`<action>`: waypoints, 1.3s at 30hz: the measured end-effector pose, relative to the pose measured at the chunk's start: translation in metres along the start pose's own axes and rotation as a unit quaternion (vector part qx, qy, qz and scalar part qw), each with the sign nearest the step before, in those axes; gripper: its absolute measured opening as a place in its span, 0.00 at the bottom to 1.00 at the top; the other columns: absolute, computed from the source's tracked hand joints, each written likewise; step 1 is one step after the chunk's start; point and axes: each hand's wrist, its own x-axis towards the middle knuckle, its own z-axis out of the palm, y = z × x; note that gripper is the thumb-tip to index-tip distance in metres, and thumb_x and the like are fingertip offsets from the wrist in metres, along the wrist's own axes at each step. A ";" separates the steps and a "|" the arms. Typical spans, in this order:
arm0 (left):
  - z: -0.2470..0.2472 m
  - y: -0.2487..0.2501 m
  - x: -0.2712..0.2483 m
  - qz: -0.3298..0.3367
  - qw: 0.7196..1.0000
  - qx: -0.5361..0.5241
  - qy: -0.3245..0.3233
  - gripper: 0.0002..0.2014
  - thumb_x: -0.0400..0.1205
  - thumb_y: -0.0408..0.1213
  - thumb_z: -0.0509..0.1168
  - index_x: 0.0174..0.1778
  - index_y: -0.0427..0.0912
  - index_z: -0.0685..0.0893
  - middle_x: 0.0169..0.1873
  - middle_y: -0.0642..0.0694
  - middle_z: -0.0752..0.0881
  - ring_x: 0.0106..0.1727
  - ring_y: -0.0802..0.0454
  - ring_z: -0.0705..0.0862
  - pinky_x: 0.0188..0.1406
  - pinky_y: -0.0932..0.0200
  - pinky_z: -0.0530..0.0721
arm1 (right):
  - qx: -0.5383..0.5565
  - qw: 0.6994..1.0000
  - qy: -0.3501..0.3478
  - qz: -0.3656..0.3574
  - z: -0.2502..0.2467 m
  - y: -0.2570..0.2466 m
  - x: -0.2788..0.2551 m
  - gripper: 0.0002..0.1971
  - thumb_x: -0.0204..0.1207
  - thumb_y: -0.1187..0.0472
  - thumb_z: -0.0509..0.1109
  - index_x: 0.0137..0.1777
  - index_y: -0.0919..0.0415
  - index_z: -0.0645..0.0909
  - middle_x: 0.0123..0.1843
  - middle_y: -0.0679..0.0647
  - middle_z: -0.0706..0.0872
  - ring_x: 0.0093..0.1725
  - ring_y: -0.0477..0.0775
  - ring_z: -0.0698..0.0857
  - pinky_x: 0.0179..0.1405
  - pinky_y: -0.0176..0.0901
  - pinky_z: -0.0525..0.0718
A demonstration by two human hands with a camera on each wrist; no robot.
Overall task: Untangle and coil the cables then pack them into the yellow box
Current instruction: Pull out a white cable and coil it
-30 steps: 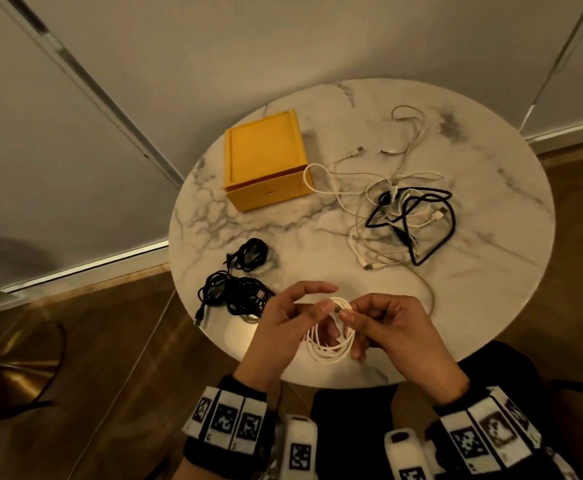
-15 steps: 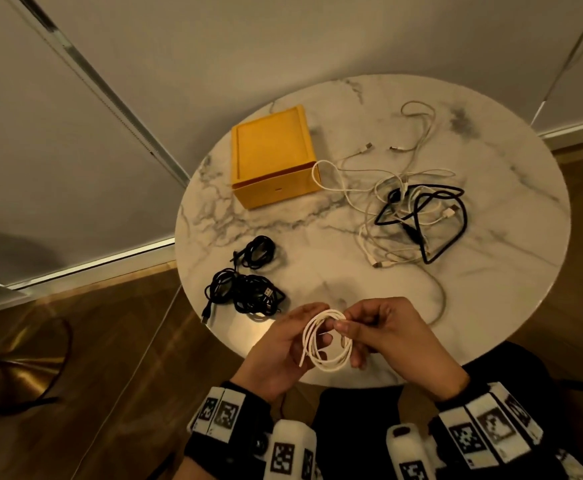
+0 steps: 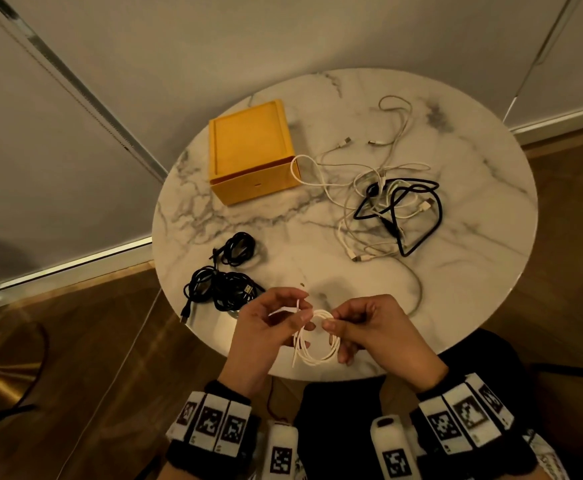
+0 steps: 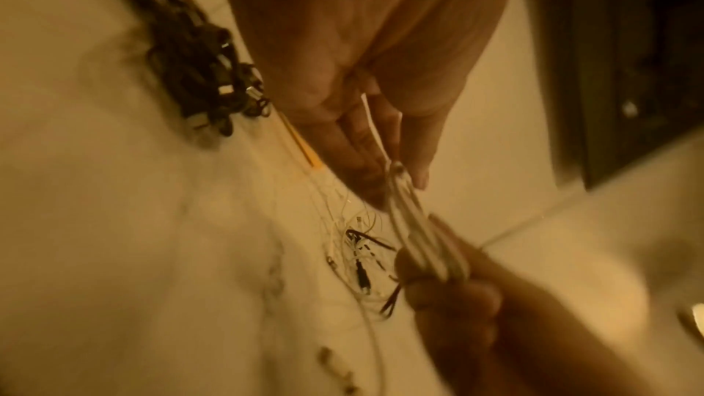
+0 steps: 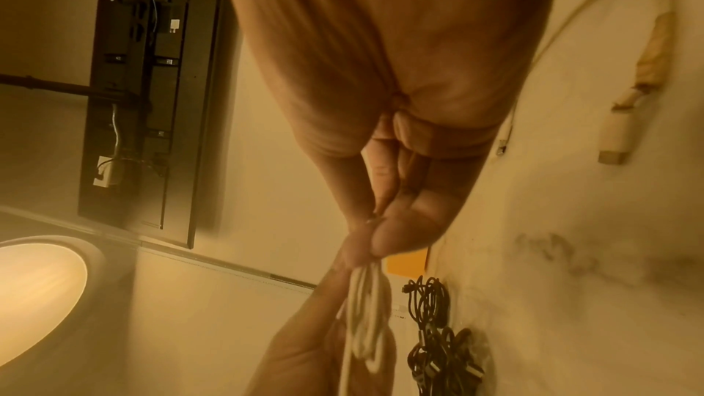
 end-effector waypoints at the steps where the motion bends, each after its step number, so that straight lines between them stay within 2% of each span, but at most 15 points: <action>1: 0.001 0.000 0.000 0.044 0.998 0.049 0.016 0.10 0.74 0.25 0.73 0.49 0.40 0.87 0.38 0.46 0.90 0.35 0.47 0.90 0.28 0.56 0.84 | 0.000 1.000 0.003 0.002 0.000 0.000 0.000 0.07 0.73 0.72 0.74 0.41 0.79 0.84 0.25 0.64 0.84 0.19 0.55 0.82 0.20 0.43 0.82; 3: 0.004 -0.002 0.000 0.129 0.980 0.150 0.027 0.16 0.74 0.27 0.75 0.54 0.50 0.88 0.40 0.49 0.90 0.37 0.51 0.90 0.30 0.58 0.84 | 0.008 1.000 0.013 0.007 0.000 0.001 0.002 0.05 0.74 0.72 0.74 0.40 0.77 0.84 0.24 0.63 0.83 0.19 0.55 0.82 0.20 0.42 0.82; 5: 0.005 -0.005 0.000 0.208 0.947 0.243 0.014 0.22 0.75 0.30 0.75 0.62 0.58 0.85 0.45 0.55 0.90 0.40 0.59 0.90 0.33 0.62 0.85 | 0.020 0.999 0.024 0.013 -0.001 0.001 0.003 0.06 0.74 0.73 0.73 0.40 0.78 0.83 0.23 0.63 0.83 0.18 0.55 0.82 0.19 0.42 0.83; 7: 0.007 -0.006 0.000 0.263 0.924 0.276 0.013 0.20 0.75 0.30 0.75 0.59 0.58 0.87 0.47 0.61 0.90 0.42 0.66 0.89 0.35 0.68 0.85 | 0.033 0.999 0.033 0.018 -0.002 0.001 0.003 0.06 0.73 0.73 0.74 0.41 0.79 0.83 0.23 0.64 0.83 0.18 0.55 0.82 0.19 0.42 0.83; 8: 0.007 -0.006 0.000 0.274 0.922 0.273 0.018 0.18 0.75 0.29 0.75 0.55 0.55 0.89 0.46 0.63 0.90 0.43 0.67 0.88 0.37 0.70 0.84 | 0.038 0.998 0.036 0.020 -0.002 0.001 0.002 0.06 0.73 0.73 0.74 0.40 0.79 0.83 0.24 0.65 0.83 0.18 0.55 0.82 0.19 0.42 0.83; 10: 0.007 -0.005 0.001 0.270 0.931 0.247 0.017 0.14 0.74 0.27 0.75 0.49 0.51 0.90 0.44 0.63 0.91 0.42 0.65 0.89 0.39 0.71 0.83 | 0.045 0.998 0.034 0.022 -0.004 0.001 0.002 0.05 0.73 0.73 0.74 0.39 0.77 0.84 0.24 0.65 0.83 0.18 0.55 0.82 0.19 0.41 0.83; 12: 0.005 -0.004 0.002 0.263 0.934 0.239 -0.009 0.12 0.74 0.25 0.75 0.46 0.48 0.92 0.43 0.60 0.92 0.43 0.62 0.90 0.39 0.68 0.84 | 0.048 0.998 0.032 0.027 -0.005 0.000 0.002 0.04 0.73 0.73 0.73 0.40 0.77 0.83 0.24 0.64 0.83 0.18 0.55 0.82 0.19 0.41 0.83; 16: -0.001 -0.001 0.004 0.270 0.932 0.233 -0.070 0.08 0.76 0.26 0.73 0.45 0.42 0.93 0.49 0.54 0.90 0.46 0.54 0.89 0.33 0.63 0.86 | 0.041 0.999 0.025 0.025 -0.009 -0.001 0.002 0.02 0.74 0.76 0.71 0.42 0.77 0.83 0.25 0.65 0.84 0.18 0.55 0.83 0.20 0.43 0.84; 20: -0.006 -0.001 0.008 0.216 0.950 0.207 -0.092 0.01 0.75 0.33 0.76 0.38 0.42 0.93 0.43 0.52 0.88 0.39 0.49 0.87 0.24 0.51 0.84 | 0.015 1.000 0.000 0.024 -0.012 -0.002 0.001 0.04 0.73 0.73 0.72 0.43 0.78 0.83 0.29 0.69 0.84 0.20 0.56 0.83 0.20 0.43 0.84; 24: -0.009 0.003 0.021 0.143 0.968 0.166 -0.125 0.03 0.71 0.34 0.76 0.36 0.37 0.92 0.40 0.46 0.86 0.33 0.47 0.86 0.33 0.55 0.84 | -0.009 1.000 -0.004 0.020 -0.010 0.001 0.003 0.07 0.75 0.72 0.72 0.45 0.80 0.83 0.30 0.68 0.85 0.21 0.56 0.84 0.22 0.42 0.84; 28: -0.012 0.009 0.027 0.100 0.963 0.191 -0.162 0.03 0.71 0.31 0.78 0.37 0.37 0.92 0.41 0.45 0.86 0.34 0.42 0.85 0.37 0.49 0.87 | -0.027 1.000 -0.003 0.015 -0.008 0.005 0.005 0.07 0.75 0.72 0.72 0.46 0.80 0.82 0.30 0.66 0.85 0.21 0.56 0.84 0.22 0.42 0.84; 32: -0.013 0.015 0.027 0.080 0.946 0.246 -0.197 0.05 0.71 0.31 0.79 0.37 0.39 0.89 0.37 0.52 0.84 0.31 0.55 0.81 0.35 0.59 0.80 | -0.032 0.999 -0.001 0.009 -0.005 0.008 0.004 0.07 0.76 0.72 0.72 0.44 0.79 0.82 0.31 0.70 0.83 0.22 0.57 0.83 0.22 0.44 0.83; 35: -0.008 0.016 0.028 0.100 0.927 0.321 -0.164 0.11 0.70 0.32 0.77 0.40 0.45 0.81 0.26 0.54 0.82 0.26 0.59 0.78 0.31 0.63 0.76 | -0.057 0.998 0.012 -0.019 0.002 0.011 0.004 0.05 0.76 0.71 0.72 0.43 0.76 0.82 0.30 0.72 0.83 0.23 0.60 0.83 0.23 0.46 0.83; 37: -0.003 0.013 0.026 0.146 0.913 0.358 -0.128 0.12 0.67 0.33 0.71 0.43 0.48 0.79 0.32 0.53 0.82 0.26 0.58 0.77 0.30 0.67 0.73 | -0.078 0.996 0.013 -0.036 0.009 0.010 0.005 0.04 0.76 0.71 0.72 0.42 0.72 0.83 0.29 0.71 0.85 0.25 0.64 0.84 0.26 0.49 0.83; 39: -0.002 0.009 0.025 0.190 0.897 0.384 -0.104 0.13 0.67 0.33 0.69 0.47 0.48 0.82 0.39 0.55 0.81 0.30 0.56 0.78 0.31 0.73 0.72 | -0.077 0.996 0.019 -0.039 0.010 0.008 0.007 0.04 0.76 0.71 0.72 0.42 0.73 0.83 0.29 0.71 0.85 0.25 0.64 0.84 0.26 0.49 0.83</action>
